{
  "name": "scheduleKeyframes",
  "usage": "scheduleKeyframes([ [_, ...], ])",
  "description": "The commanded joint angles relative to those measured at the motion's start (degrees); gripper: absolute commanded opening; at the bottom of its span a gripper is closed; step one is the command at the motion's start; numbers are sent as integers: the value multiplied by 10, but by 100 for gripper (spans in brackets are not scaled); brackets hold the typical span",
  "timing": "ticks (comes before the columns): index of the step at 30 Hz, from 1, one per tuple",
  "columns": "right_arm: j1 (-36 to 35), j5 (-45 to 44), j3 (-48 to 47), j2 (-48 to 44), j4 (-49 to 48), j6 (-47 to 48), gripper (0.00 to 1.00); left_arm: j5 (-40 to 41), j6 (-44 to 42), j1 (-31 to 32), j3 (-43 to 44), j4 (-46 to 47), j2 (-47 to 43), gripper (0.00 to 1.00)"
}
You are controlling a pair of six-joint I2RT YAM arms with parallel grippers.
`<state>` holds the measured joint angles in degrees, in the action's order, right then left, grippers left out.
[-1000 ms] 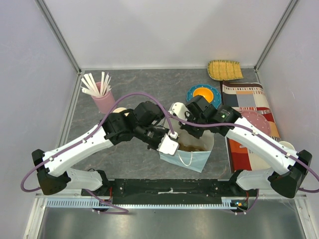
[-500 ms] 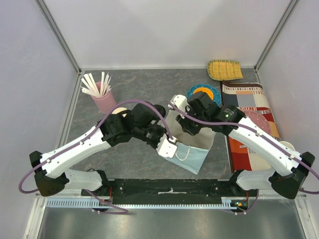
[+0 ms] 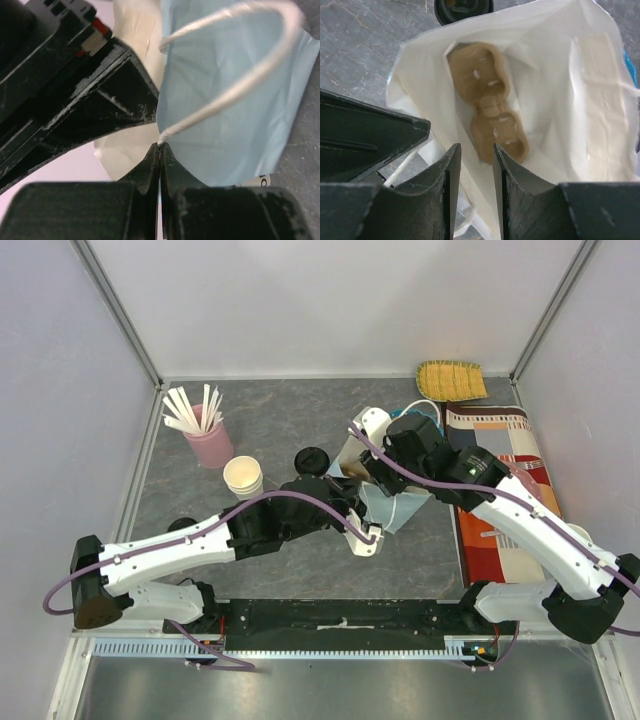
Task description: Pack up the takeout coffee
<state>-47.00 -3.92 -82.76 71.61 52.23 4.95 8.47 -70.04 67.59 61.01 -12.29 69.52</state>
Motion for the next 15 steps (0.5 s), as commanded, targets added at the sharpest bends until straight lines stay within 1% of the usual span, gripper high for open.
scheduleKeyframes([
  [1,-3,-53,20,-26,17,-36,40,34,28,12,-4,71,-30,2],
  [2,-3,-56,23,-31,13,-45,40,2,58,19,-3,42,-52,2],
  [3,-3,-57,29,-35,10,-48,41,-63,77,23,-5,-5,-62,2],
  [5,-2,-56,33,-44,10,-51,41,-147,122,26,-13,-64,-82,2],
  [6,-3,-53,43,-46,11,-69,41,-209,137,27,-17,-82,-97,2],
  [7,-2,-50,48,-52,11,-72,41,-230,168,27,-23,-104,-102,2],
  [10,-3,-54,77,-64,13,-88,41,-274,207,32,-33,-126,-104,2],
  [15,-4,-57,141,-78,28,-121,41,-338,234,32,-49,-136,-100,2],
])
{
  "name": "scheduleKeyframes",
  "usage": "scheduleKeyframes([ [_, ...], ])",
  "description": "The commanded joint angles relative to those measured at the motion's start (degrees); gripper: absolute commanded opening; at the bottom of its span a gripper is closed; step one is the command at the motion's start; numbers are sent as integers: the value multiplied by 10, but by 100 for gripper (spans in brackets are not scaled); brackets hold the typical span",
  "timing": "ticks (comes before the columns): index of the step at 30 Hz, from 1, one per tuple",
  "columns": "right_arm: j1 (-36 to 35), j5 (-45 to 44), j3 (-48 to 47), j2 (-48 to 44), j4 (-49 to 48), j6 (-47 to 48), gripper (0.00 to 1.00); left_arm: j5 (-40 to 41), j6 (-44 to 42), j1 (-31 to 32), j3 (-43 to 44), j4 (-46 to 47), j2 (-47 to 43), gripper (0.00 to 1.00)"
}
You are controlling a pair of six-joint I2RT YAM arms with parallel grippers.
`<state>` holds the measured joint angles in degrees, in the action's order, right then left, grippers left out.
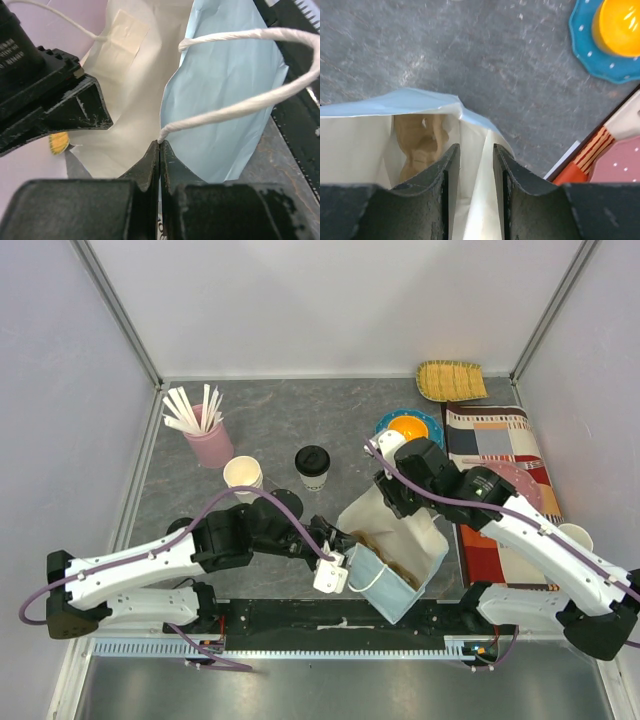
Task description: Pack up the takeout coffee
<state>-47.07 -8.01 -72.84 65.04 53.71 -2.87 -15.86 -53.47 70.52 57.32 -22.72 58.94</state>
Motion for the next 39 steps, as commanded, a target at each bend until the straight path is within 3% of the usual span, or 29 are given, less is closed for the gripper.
scheduleKeyframes([
  [1,-4,-15,48,-14,15,-49,41,-107,78,4,-11,-37,11,2],
  [6,-35,-3,31,-16,13,-35,44,-105,73,4,-12,-36,13,2],
  [16,-36,165,6,-30,3,123,53,-92,-103,-6,-28,-74,-33,2],
  [24,-38,272,23,-32,45,383,61,-173,-159,-47,-47,-39,-54,2],
  [30,-59,236,31,-39,104,457,63,-148,-258,-50,-65,-51,-63,2],
  [35,-85,209,21,-46,106,489,64,-127,-281,-62,-20,-45,-28,2],
  [39,-94,172,-12,-63,62,467,65,-133,-349,-62,-24,-21,-32,2],
])
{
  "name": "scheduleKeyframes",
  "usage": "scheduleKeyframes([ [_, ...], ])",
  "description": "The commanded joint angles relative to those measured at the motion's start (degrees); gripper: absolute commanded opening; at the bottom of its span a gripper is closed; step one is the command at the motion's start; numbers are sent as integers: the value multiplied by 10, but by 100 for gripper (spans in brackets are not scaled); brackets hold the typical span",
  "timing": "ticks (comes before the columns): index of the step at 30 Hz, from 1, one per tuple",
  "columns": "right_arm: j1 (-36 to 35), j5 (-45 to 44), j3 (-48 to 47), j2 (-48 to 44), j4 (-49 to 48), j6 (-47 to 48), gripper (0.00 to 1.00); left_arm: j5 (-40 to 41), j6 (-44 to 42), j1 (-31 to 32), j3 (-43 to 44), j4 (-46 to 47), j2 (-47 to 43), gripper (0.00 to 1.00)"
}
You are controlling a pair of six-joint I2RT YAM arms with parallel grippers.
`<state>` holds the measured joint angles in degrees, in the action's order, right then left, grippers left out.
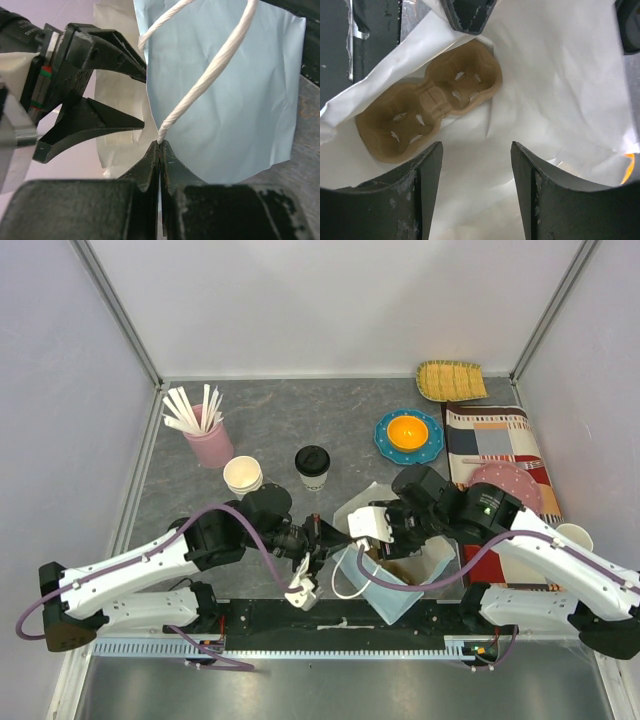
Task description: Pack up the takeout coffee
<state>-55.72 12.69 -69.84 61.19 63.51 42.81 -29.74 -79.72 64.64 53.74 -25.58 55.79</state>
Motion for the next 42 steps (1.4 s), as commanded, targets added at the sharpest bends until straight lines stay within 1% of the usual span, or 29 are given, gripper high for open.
scheduleKeyframes([
  [1,-8,-35,-50,-31,-74,-5,66,8,-95,-3,13,10,-1,2],
  [4,-8,-21,-100,-32,-115,-82,68,23,-119,-3,27,-6,7,2],
  [5,-8,-21,-126,-27,-124,-103,68,27,-120,-3,29,-6,9,2],
  [6,-9,-22,-135,-24,-132,-151,68,31,-119,-3,29,-5,14,2],
  [8,-9,-26,-154,-26,-154,-191,69,42,-115,-3,27,11,20,2],
  [9,-7,-34,-161,-27,-161,-239,70,43,-106,-3,27,18,23,2],
  [11,-8,-101,-190,-21,-172,-305,72,45,-99,-3,36,21,32,2],
  [12,-8,-134,-208,-14,-165,-335,73,44,-96,-3,37,23,34,2],
  [13,-6,-215,-229,-5,-134,-395,74,42,-93,-3,39,23,34,2],
  [14,-8,-250,-278,19,-110,-422,74,41,-90,-3,41,22,34,2],
  [17,-7,-324,-341,59,-6,-546,74,35,-76,-3,51,15,34,2],
  [19,-8,-326,-324,60,27,-590,76,35,-62,-3,57,11,34,2],
  [20,-8,-334,-311,51,29,-633,79,35,-55,-3,57,11,33,2],
  [23,2,-347,-262,25,18,-685,82,35,-40,-3,50,14,25,3],
  [24,6,-342,-253,21,18,-690,82,35,-34,-2,47,15,20,9],
  [26,22,-332,-229,15,34,-709,85,30,-18,-2,36,12,6,12],
  [27,25,-323,-224,15,42,-715,89,29,-13,-2,30,7,1,18],
  [28,26,-322,-220,15,56,-719,98,28,-11,-2,17,5,-3,24],
  [29,27,-325,-222,17,63,-726,98,29,-6,-2,10,5,-8,30],
  [30,26,-326,-224,17,66,-734,98,30,-4,-2,2,7,-16,43],
  [32,28,-331,-250,27,65,-740,98,34,-3,-2,-19,13,-25,52],
  [33,28,-332,-265,35,67,-744,98,36,0,-2,-25,19,-35,58],
  [35,31,-320,-317,70,73,-746,98,42,11,-2,-37,35,-49,63],
  [37,33,-309,-372,111,96,-759,98,43,28,-2,-38,32,-77,71],
  [38,33,-309,-387,122,104,-763,98,42,57,-2,-37,28,-88,83],
  [39,36,-311,-408,131,115,-764,98,38,77,-2,-35,27,-96,89],
  [40,45,-318,-411,136,115,-765,98,36,97,-2,-31,19,-110,91],
  [41,54,-322,-413,136,114,-761,98,37,127,-2,-30,14,-115,96],
  [42,63,-324,-418,133,115,-758,98,42,141,-2,-30,12,-119,98],
])
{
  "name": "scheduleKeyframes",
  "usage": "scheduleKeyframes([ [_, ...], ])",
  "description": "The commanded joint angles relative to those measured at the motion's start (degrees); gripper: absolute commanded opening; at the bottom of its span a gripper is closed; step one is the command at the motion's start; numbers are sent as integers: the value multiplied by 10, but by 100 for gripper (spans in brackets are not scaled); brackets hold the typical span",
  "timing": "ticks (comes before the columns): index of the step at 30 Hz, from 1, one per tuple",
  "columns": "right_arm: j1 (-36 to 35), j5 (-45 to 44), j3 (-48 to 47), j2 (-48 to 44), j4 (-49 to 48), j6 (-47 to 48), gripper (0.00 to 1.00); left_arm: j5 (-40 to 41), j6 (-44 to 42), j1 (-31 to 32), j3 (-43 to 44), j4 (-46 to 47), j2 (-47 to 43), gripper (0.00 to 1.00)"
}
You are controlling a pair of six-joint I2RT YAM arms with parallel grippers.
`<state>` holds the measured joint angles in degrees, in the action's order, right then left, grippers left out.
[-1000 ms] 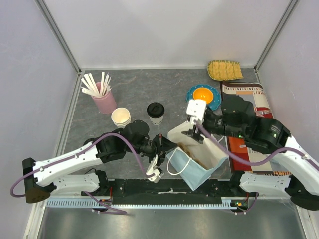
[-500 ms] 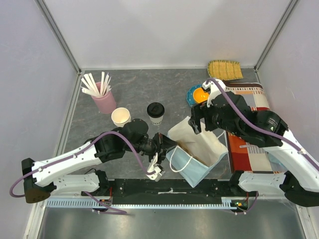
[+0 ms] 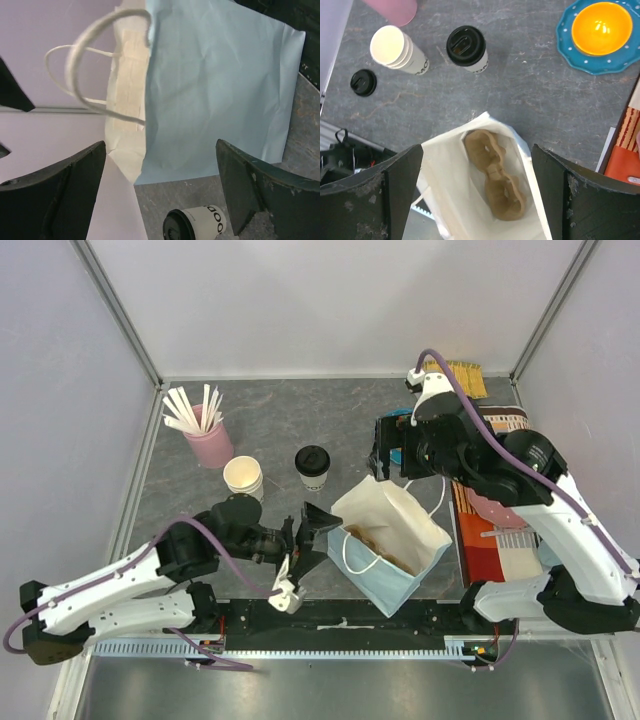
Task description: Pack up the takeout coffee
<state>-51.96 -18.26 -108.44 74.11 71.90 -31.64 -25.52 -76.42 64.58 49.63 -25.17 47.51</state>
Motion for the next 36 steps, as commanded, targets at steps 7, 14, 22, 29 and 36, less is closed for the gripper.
scheduleKeyframes([
  [7,86,27,-17,-17,47,19,98,49,249,-2,83,-49,-32,100],
  [14,94,38,30,-80,47,-15,98,130,412,-32,200,-107,31,100],
  [22,94,84,50,-120,49,-68,98,53,611,-161,465,-263,218,100],
  [29,107,84,-18,-41,108,-45,98,-7,666,-174,656,-311,383,92],
  [36,150,70,22,-79,110,-184,97,-121,688,-176,671,-376,437,84],
])
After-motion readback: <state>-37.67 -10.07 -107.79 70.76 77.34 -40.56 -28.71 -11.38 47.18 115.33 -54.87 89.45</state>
